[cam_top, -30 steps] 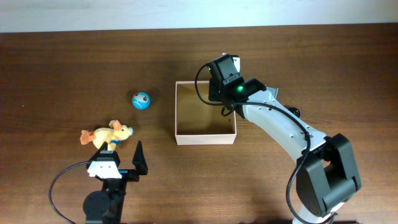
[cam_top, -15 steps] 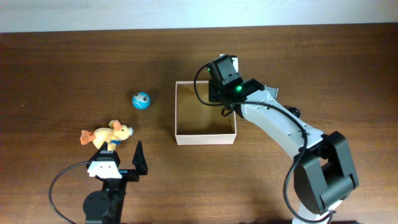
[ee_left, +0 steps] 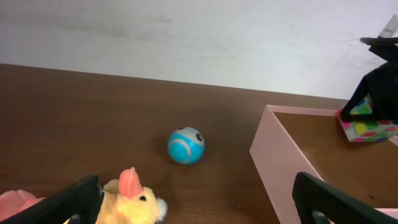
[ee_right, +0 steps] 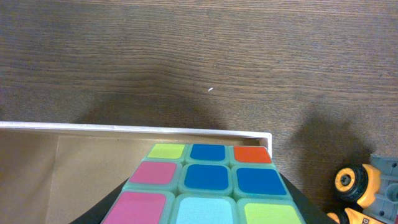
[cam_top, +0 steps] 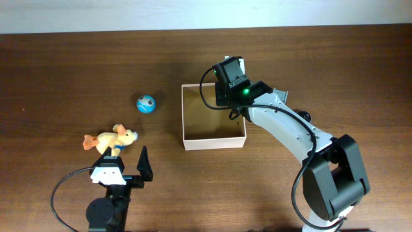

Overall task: Pack container
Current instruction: 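Lower the cube into the box's right side and open the right gripper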

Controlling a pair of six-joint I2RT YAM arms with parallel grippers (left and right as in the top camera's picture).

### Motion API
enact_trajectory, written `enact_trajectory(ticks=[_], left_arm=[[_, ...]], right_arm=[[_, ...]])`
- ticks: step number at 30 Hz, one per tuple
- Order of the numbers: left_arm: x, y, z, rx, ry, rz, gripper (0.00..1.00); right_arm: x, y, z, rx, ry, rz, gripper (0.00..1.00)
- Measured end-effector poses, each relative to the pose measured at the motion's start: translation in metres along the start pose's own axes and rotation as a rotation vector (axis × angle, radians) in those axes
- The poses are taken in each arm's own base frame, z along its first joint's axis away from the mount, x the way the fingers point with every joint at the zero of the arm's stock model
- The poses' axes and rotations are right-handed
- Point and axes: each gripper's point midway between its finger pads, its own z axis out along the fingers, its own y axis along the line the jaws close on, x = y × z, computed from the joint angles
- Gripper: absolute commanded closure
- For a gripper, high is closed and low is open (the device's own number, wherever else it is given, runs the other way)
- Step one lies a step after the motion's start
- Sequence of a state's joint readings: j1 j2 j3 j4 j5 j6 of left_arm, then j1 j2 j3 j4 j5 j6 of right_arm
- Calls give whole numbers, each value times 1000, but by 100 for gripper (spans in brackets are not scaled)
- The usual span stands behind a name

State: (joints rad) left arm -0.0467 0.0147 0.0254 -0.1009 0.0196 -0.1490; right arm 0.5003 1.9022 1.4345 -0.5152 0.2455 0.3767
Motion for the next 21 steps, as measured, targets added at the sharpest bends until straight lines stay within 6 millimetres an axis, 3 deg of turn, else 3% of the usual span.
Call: enact_trajectory(ticks=[21], left_arm=[[0,0,0,0,0,0,1]], right_arm=[[0,10,0,-18,9,-112,52]])
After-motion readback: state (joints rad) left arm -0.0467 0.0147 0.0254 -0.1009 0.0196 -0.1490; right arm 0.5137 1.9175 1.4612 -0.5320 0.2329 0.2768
